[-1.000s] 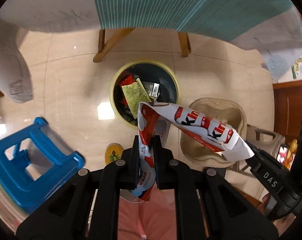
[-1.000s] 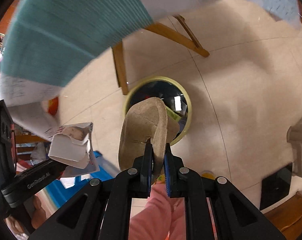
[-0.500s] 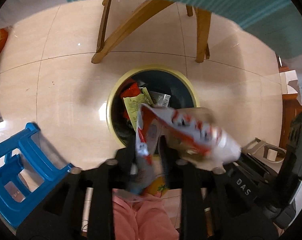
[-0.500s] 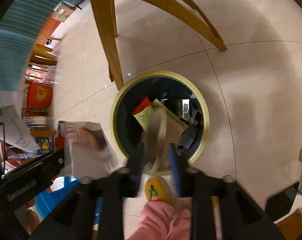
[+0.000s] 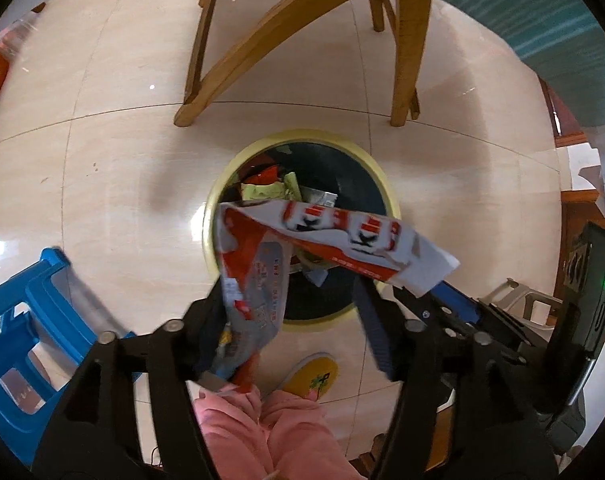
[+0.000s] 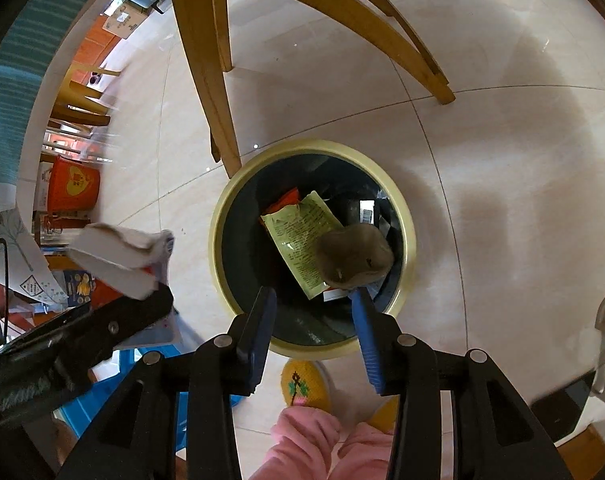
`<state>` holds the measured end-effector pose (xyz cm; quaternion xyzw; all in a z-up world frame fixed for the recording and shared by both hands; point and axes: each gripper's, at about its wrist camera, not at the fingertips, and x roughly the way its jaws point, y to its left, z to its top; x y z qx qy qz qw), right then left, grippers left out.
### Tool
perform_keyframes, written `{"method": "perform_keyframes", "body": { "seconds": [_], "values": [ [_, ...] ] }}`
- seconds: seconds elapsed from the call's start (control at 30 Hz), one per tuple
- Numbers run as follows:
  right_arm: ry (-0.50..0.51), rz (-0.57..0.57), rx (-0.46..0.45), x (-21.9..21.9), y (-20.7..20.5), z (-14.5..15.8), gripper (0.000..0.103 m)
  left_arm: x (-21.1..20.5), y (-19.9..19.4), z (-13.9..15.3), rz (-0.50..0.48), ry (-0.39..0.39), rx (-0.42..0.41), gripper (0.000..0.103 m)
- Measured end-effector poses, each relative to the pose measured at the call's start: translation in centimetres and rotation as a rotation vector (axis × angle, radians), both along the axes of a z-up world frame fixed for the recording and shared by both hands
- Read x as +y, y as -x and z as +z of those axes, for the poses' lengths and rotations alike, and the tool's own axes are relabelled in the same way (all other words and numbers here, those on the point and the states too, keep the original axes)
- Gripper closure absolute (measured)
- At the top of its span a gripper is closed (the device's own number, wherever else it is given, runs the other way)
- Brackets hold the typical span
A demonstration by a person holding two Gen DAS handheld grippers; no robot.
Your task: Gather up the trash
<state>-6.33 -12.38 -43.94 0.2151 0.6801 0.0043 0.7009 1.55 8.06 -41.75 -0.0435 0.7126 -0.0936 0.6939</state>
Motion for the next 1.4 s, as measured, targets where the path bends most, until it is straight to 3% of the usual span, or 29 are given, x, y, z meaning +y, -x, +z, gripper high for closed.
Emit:
{"method": "perform_keyframes", "body": {
  "seconds": [0.07,0.27,0.33,0.8,1.13,1.4],
  "values": [
    [0.0,-0.009,-0.003,-0.2,0.0,-0.2,0.062,-0.3,0.1,-0.1,-0.01,0.001,0.0,0.025],
    [0.003,-0.021,-0.007,-0.8,0.6,-0.2,0.062,-0.8,0.3,-0.7,-0.016,0.01,0.016,0.024],
    [0.002,-0.028,-0.008,-1.1,0.8,-0.1,0.062,-0.9,0.4,-0.7,-0.016,0.041,0.027,0.02],
    [-0.075,-0.106,-0.078,-3.0,1.7,1.2,0.06,-0.7,0.6,-0.2,-0.037,0.204,0.02,0.018],
    [-0.166,-0.138,-0.191,-3.4,1.2,5.1,0.058,-0.7,0.9,-0.2,-0.15,0.197,-0.026,0.018],
    [-0.223,-0.031,-0.272,-0.9,-0.5,8.3,0.057,-1.6,1.1,-0.7,-0.213,0.173,-0.034,0.018]
  ]
}}
